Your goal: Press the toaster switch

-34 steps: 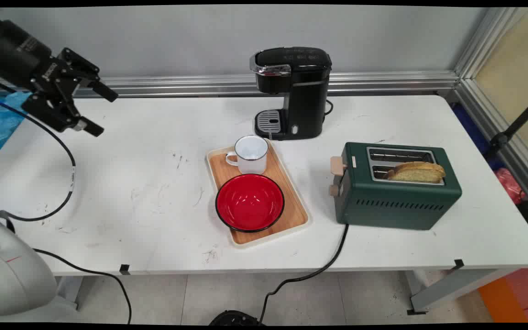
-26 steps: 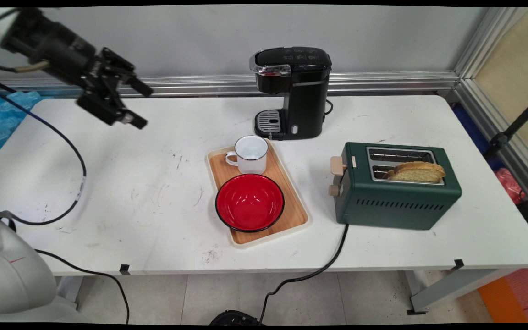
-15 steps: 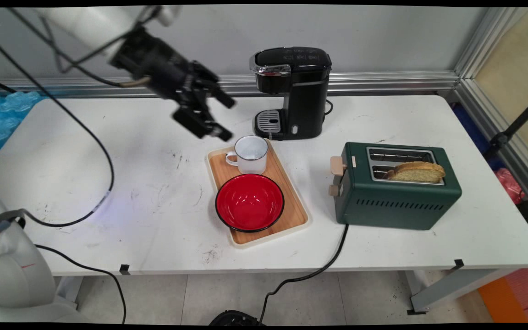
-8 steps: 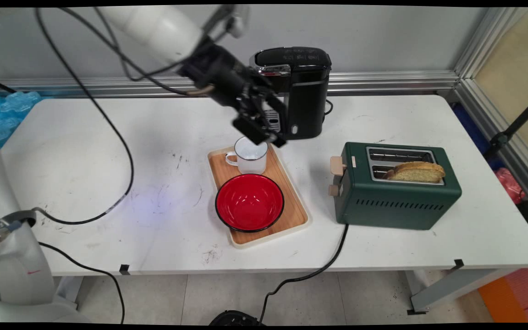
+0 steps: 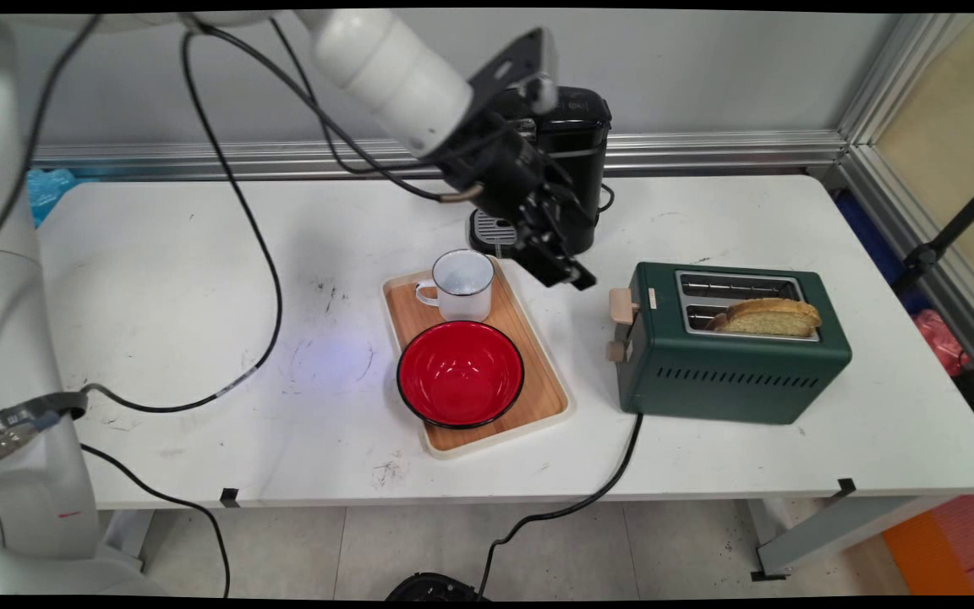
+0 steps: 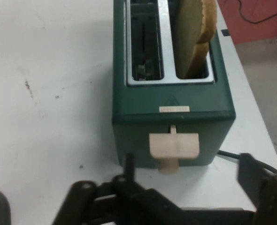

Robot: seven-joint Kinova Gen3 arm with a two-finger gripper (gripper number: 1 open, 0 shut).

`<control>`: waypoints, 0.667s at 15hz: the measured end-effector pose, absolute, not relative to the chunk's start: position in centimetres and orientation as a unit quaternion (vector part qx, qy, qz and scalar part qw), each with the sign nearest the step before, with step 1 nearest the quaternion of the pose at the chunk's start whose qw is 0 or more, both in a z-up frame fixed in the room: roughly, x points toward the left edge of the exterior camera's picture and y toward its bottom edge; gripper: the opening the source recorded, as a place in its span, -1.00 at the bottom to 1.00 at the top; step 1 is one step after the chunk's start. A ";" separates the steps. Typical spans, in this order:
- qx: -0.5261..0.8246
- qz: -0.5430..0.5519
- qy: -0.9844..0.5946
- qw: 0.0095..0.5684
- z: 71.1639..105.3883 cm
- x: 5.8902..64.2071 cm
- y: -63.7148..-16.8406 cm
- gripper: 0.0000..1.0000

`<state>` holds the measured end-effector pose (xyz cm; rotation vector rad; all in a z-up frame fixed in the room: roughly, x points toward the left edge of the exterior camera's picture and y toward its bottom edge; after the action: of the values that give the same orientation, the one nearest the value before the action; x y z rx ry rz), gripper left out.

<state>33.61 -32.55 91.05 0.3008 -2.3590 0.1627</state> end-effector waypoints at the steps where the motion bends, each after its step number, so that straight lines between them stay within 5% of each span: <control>1: 0.115 0.063 -0.921 0.367 90.7 33.0 -32.9 -1.00; 10: 0.099 0.059 -0.932 0.343 88.4 29.0 -34.9 -1.00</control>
<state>28.98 -34.92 88.44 0.2585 -2.4223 0.1533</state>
